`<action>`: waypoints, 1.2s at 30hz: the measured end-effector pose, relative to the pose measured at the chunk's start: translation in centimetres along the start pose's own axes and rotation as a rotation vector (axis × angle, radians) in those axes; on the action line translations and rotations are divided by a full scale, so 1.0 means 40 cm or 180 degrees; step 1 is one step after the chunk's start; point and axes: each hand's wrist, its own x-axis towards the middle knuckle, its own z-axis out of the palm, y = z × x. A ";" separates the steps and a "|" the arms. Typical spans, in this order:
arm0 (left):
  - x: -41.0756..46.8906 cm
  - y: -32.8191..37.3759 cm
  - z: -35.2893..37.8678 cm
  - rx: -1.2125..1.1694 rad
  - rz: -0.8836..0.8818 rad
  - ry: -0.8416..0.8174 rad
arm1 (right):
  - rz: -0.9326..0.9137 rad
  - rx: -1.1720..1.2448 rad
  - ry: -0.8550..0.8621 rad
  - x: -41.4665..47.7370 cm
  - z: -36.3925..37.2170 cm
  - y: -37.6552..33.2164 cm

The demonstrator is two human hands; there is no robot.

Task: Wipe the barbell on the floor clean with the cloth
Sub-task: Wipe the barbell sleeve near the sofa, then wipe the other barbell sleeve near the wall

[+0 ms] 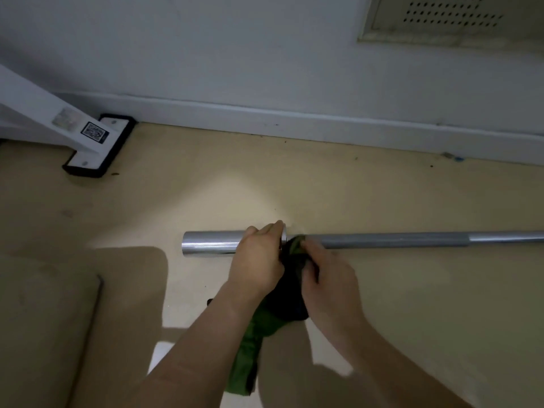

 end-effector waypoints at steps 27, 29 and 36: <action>-0.010 0.475 -0.339 -0.2845 0.0672 -0.1882 | 0.1392 0.0322 -0.2113 0.042 -0.709 -0.064; 0.000 0.546 -0.366 -0.2605 0.0827 -0.1756 | 0.1158 0.0499 -0.2166 0.027 -0.769 -0.064; -0.004 0.828 -0.413 -0.1309 0.1259 -0.1915 | 0.0562 0.0172 -0.2682 -0.054 -1.035 0.104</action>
